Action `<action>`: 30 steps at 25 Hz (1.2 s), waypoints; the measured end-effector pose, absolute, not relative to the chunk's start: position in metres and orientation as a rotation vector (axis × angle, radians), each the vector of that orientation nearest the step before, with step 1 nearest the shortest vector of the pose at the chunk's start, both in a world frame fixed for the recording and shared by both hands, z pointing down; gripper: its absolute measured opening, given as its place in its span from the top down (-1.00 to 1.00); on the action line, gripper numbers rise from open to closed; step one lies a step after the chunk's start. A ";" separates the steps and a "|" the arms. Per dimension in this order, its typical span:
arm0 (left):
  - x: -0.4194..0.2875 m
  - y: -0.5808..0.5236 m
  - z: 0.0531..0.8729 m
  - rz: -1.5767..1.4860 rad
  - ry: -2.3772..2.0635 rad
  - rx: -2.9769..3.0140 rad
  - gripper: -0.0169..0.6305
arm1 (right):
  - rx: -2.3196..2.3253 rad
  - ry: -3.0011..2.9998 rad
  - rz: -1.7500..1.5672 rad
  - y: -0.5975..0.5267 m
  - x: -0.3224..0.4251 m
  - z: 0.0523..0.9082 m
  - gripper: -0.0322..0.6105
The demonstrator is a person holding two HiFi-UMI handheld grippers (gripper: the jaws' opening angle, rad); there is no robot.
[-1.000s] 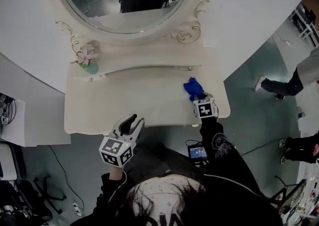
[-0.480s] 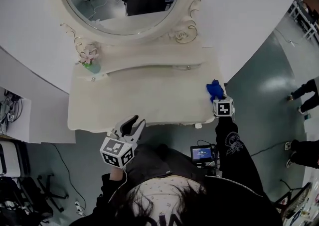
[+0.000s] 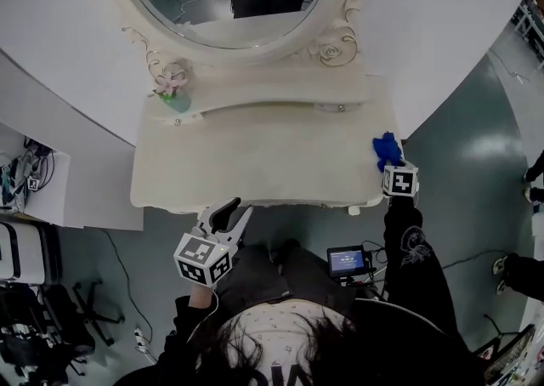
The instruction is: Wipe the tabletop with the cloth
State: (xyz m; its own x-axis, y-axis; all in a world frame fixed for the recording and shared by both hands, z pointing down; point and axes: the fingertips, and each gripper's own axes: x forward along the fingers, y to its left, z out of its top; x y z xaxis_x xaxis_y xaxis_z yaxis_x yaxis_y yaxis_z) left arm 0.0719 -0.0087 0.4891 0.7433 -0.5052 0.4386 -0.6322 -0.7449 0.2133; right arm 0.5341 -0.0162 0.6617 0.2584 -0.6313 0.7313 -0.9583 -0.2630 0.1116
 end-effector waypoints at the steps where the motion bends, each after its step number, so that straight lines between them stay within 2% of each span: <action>1: 0.069 -0.008 0.489 0.509 -0.879 2.591 0.56 | 1.975 -1.442 0.778 -0.017 0.532 0.658 0.63; 6: 0.043 -0.010 0.489 0.490 -0.906 2.570 0.57 | 1.918 -1.565 0.700 -0.040 0.494 0.629 0.63; 13: -0.016 -0.022 0.487 0.441 -0.950 2.541 0.56 | 1.845 -1.736 0.619 -0.084 0.391 0.589 0.63; 21: -0.115 -0.044 0.487 0.391 -1.025 2.496 0.57 | 1.733 -1.908 0.603 -0.138 0.241 0.566 0.63; 30: -0.227 -0.059 0.498 0.373 -1.132 2.429 0.57 | 1.491 -2.168 0.575 -0.189 0.029 0.556 0.63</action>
State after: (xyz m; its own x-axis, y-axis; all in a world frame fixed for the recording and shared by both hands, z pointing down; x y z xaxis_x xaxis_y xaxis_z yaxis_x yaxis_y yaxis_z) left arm -0.2272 -0.0594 0.4982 0.6302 -0.6578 0.4125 -0.7742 -0.5728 0.2693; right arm 0.0289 -0.1895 0.5562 -0.3187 -0.7545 0.5737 -0.9396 0.3310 -0.0866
